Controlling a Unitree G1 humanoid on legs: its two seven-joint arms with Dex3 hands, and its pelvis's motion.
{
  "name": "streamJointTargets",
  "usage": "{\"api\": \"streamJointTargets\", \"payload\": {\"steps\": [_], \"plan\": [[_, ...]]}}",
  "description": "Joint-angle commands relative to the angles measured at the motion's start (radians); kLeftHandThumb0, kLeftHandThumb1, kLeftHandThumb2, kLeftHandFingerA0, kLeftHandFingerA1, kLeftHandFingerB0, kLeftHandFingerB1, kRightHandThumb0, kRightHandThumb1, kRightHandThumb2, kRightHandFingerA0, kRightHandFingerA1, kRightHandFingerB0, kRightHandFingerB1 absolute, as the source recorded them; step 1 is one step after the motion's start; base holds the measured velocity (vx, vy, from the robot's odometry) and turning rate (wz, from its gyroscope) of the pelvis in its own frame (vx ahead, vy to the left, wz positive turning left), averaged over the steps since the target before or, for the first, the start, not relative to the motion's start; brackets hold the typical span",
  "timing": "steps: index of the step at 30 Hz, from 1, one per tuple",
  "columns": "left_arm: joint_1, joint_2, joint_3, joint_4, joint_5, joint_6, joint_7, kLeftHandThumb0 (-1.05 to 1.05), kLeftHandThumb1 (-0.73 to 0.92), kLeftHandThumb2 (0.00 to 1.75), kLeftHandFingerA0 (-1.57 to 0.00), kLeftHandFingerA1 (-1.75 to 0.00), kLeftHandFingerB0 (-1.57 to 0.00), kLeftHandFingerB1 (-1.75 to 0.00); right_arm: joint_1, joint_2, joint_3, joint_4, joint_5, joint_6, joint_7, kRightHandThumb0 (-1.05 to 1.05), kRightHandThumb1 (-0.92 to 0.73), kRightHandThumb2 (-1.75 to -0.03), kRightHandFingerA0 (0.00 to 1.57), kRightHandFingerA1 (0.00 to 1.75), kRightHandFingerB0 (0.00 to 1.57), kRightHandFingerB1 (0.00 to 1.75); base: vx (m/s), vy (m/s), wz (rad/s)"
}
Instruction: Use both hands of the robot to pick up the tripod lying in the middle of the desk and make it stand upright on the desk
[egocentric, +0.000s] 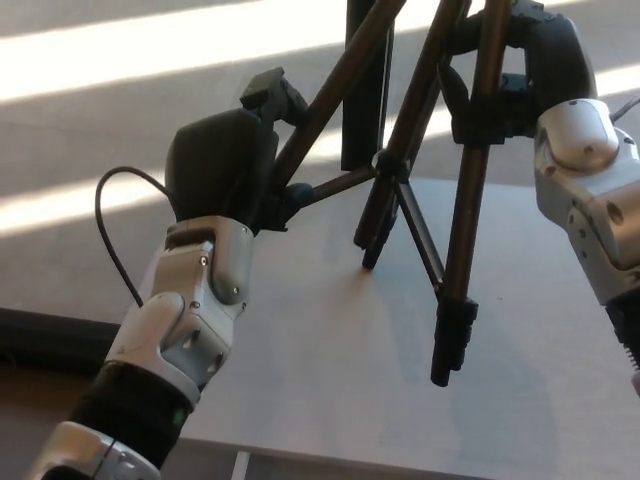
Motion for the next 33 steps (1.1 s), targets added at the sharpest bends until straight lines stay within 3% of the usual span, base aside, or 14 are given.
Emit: {"api": "streamJointTargets", "payload": {"steps": [1, 3, 4, 6, 7, 8, 9, 10, 11, 16, 28, 29, 30, 33], "plan": [[0.208, -0.049, -0.070, 0.039, -0.029, -0.048, -0.010, -0.18, 0.67, 0.95, -0.88, -1.75, -0.64, -1.62, 0.067, -0.083, 0.248, -0.216, -0.451, -0.686, -0.059, -0.26, -0.41, -1.39, 0.96, 1.75, 0.81, 1.71, 0.00, 0.000, 0.00], [0.213, -0.050, -0.070, 0.041, -0.032, -0.052, -0.004, -0.19, 0.65, 1.00, -0.89, -1.75, -0.70, -1.55, 0.077, -0.086, 0.251, -0.222, -0.450, -0.689, -0.055, -0.23, -0.40, -1.42, 0.96, 1.75, 0.81, 1.64, 0.00, 0.000, 0.00], [0.225, -0.051, -0.070, 0.038, -0.034, -0.048, -0.003, -0.26, 0.58, 1.10, -1.18, -1.39, -0.91, -1.22, 0.096, -0.090, 0.257, -0.230, -0.451, -0.705, -0.054, -0.22, -0.40, -1.42, 0.95, 1.75, 0.80, 1.64, 0.00, 0.000, 0.00], [0.227, -0.051, -0.072, 0.037, -0.034, -0.043, -0.005, -0.26, 0.58, 1.10, -1.18, -1.39, -0.91, -1.22, 0.099, -0.091, 0.259, -0.229, -0.453, -0.711, -0.058, -0.22, -0.40, -1.42, 0.95, 1.75, 0.80, 1.64, 0.00, 0.000, 0.00], [0.243, -0.055, -0.072, 0.034, -0.037, -0.046, 0.003, -0.17, 0.65, 0.95, -0.89, -1.75, -0.71, -1.46, 0.115, -0.095, 0.269, -0.237, -0.463, -0.714, -0.066, -0.22, -0.40, -1.38, 0.92, 1.75, 0.80, 1.71, 0.00, 0.000, 0.00], [0.255, -0.061, -0.072, 0.023, -0.040, -0.028, -0.005, -0.27, 0.60, 1.08, -1.17, -1.37, -0.89, -1.18, 0.125, -0.097, 0.275, -0.241, -0.469, -0.719, -0.071, -0.20, -0.38, -1.45, 0.94, 1.75, 0.81, 1.64, 0.00, 0.000, 0.00], [0.262, -0.061, -0.077, 0.024, -0.032, -0.025, 0.003, -0.17, 0.65, 0.95, -0.88, -1.75, -0.70, -1.49, 0.134, -0.098, 0.278, -0.244, -0.470, -0.726, -0.071, -0.21, -0.38, -1.44, 0.94, 1.75, 0.81, 1.64, 0.00, 0.000, 0.00], [0.286, -0.066, -0.077, 0.025, -0.041, -0.042, 0.011, -0.23, 0.58, 1.10, -1.19, -1.38, -0.91, -1.18, 0.153, -0.102, 0.288, -0.251, -0.477, -0.742, -0.074, -0.24, -0.43, -1.39, 0.95, 1.75, 0.82, 1.63, 0.00, 0.000, 0.00], [0.292, -0.068, -0.077, 0.027, -0.043, -0.047, 0.015, -0.15, 0.61, 1.01, -0.88, -1.75, -0.76, -1.45, 0.158, -0.105, 0.293, -0.256, -0.480, -0.744, -0.075, -0.26, -0.44, -1.36, 0.94, 1.75, 0.83, 1.67, 0.00, 0.000, 0.00], [0.338, -0.083, -0.068, 0.033, -0.066, -0.066, 0.038, -0.15, 0.65, 1.03, -0.90, -1.75, -0.75, -1.50, 0.206, -0.118, 0.329, -0.291, -0.509, -0.768, -0.080, -0.28, -0.51, -1.21, 0.93, 1.75, 0.78, 1.69, 0.00, 0.000, 0.00], [0.369, -0.045, -0.061, 0.024, -0.065, -0.072, 0.033, -0.18, 0.67, 0.98, -0.89, -1.75, -0.73, -1.49, 0.311, -0.131, 0.332, -0.335, -0.501, -0.724, -0.077, -0.23, -0.47, -1.29, 0.98, 1.75, 0.84, 1.65, 0.00, 0.000, 0.00], [0.378, -0.037, -0.065, 0.025, -0.057, -0.066, 0.040, -0.14, 0.66, 0.91, -1.06, -1.75, -0.70, -1.41, 0.328, -0.143, 0.334, -0.342, -0.502, -0.710, -0.069, -0.21, -0.47, -1.28, 0.96, 1.75, 0.83, 1.64, 0.00, 0.000, 0.00], [0.381, -0.035, -0.066, 0.023, -0.057, -0.066, 0.039, -0.20, 0.70, 0.91, -0.86, -1.75, -0.70, -1.50, 0.332, -0.143, 0.333, -0.342, -0.501, -0.713, -0.071, -0.20, -0.46, -1.30, 0.97, 1.75, 0.84, 1.62, 0.00, 0.000, 0.00], [0.400, -0.026, -0.068, 0.032, -0.060, -0.088, 0.048, -0.17, 0.69, 0.91, -0.84, -1.75, -0.69, -1.53, 0.358, -0.151, 0.325, -0.326, -0.501, -0.741, -0.084, -0.19, -0.45, -1.31, 0.96, 1.75, 0.82, 1.61, 0.00, 0.000, 0.00]]}}
